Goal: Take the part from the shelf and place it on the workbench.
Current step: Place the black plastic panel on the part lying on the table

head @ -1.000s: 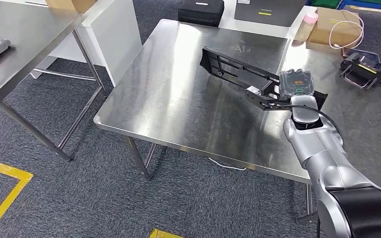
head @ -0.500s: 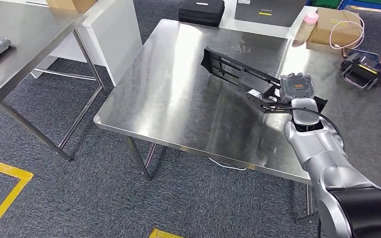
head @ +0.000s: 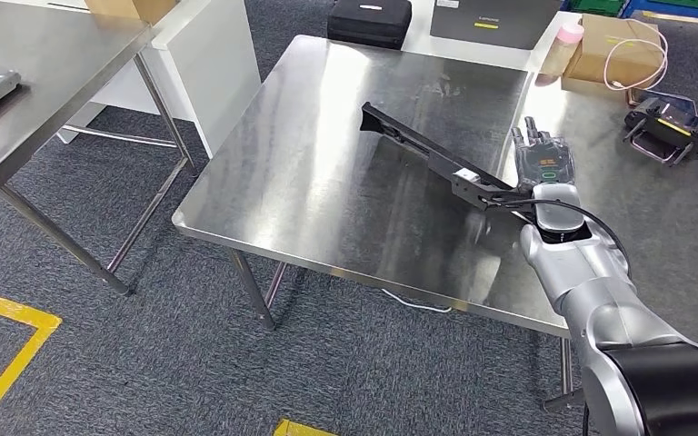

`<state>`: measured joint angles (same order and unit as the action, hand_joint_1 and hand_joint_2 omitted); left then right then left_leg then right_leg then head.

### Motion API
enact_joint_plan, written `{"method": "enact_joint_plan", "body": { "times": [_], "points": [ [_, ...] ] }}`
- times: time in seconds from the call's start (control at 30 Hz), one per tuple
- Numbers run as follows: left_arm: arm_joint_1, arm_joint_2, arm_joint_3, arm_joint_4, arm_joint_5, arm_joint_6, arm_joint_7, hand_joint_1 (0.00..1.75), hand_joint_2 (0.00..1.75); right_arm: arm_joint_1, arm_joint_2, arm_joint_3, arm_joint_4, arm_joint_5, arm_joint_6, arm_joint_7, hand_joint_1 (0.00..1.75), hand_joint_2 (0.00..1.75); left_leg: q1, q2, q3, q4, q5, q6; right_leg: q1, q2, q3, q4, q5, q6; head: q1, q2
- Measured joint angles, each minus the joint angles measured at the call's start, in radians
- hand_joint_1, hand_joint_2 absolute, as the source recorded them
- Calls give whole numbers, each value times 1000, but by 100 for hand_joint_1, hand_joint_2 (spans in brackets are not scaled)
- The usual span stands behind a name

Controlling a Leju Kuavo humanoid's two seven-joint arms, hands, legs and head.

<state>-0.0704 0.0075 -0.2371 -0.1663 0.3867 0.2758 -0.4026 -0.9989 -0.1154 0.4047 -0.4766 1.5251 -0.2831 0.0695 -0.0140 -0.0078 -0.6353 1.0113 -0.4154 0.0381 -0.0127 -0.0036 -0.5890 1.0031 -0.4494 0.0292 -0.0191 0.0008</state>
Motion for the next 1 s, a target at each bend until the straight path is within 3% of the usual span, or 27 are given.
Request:
{"method": "enact_joint_plan", "body": {
  "times": [0.67, 0.8, 1.0],
  "points": [
    [0, 0, -9, 0, -10, -56, 38, 0, 0, 2, -5, -10, 14, 0, 31, 18, 0, 0, 0, 0, 0, 0, 0, 0, 0, 0, 0, 0, 0, 0, 0, 0],
    [0, 1, -9, 0, -9, -66, 41, 0, 0, 1, -4, -23, 19, -3, 102, 16, 0, 0, 0, 0, 0, 0, 0, 0, 0, 0, 0, 0, 0, 0, 0, 0],
    [-1, 1, -9, 0, -8, -69, 57, 0, 0, 0, 3, -90, 39, -97, 302, -53, 0, 0, 0, 0, 0, 0, 0, 0, 0, 0, 0, 0, 0, 0, 0, 0]
  ]
}}
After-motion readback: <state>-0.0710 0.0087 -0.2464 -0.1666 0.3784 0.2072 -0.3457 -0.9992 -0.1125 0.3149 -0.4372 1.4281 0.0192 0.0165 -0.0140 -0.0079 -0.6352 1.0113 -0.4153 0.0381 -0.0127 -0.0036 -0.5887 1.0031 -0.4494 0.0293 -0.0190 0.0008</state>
